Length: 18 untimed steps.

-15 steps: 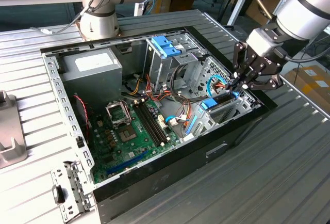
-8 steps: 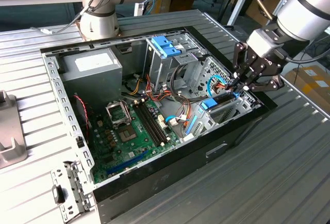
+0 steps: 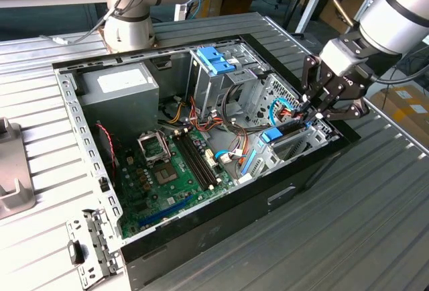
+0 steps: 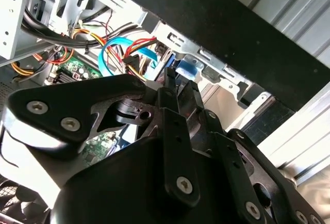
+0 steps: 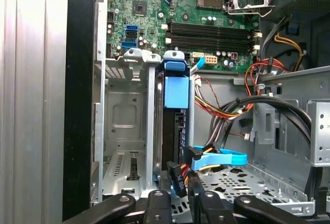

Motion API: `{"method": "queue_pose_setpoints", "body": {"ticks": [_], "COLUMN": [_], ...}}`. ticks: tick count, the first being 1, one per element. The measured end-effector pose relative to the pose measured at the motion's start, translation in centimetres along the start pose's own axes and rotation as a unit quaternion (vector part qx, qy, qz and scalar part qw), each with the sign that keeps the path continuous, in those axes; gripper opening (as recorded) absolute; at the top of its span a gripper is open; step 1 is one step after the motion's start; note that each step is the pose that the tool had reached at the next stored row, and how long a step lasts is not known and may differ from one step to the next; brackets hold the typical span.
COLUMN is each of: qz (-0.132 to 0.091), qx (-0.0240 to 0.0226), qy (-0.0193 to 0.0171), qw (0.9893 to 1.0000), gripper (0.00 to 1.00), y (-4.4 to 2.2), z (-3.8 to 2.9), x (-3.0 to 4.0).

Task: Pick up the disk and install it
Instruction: 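Insert the first disk wire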

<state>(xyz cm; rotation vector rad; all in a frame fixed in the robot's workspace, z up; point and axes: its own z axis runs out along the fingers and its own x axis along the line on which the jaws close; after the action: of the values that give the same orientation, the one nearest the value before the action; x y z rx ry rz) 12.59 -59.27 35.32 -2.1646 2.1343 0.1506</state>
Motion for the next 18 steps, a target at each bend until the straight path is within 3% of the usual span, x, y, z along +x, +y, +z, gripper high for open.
{"method": "queue_pose_setpoints", "body": {"ticks": [3,18], "qz": [0.0,0.0], "qx": [0.0003,0.0003], "qy": [-0.001,-0.0014], "qw": [1.0,1.0], "gripper": [0.27,0.27], "y": [0.52,0.55], "z": [-0.01,-0.45], "x": [0.07,0.02]}}
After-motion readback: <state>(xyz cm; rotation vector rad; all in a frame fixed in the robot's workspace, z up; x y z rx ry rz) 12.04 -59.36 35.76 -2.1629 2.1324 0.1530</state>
